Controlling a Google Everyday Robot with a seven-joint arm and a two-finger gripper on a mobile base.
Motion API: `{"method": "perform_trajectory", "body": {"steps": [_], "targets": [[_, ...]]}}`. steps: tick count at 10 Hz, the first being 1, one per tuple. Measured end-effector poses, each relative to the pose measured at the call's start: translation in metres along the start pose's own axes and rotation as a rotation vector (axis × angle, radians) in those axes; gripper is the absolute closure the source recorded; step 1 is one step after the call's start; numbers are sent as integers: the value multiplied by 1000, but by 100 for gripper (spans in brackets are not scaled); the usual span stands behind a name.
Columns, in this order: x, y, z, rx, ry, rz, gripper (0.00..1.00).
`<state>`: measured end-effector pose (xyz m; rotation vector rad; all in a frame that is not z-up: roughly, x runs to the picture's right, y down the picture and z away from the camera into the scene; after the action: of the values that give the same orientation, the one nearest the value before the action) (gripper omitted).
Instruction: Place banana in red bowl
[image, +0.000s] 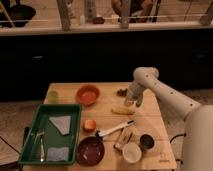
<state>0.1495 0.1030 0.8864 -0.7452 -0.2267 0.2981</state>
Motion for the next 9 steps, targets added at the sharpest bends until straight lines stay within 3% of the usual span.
{"method": "perform_trajectory", "body": {"steps": [1, 3, 7, 9], "targets": [[-4, -1, -8, 3, -7, 2, 23], [-5, 1, -21, -2, -11, 10, 20], [-3, 1, -16, -17, -13, 11, 20], [1, 0, -5, -14, -3, 17, 20]]}}
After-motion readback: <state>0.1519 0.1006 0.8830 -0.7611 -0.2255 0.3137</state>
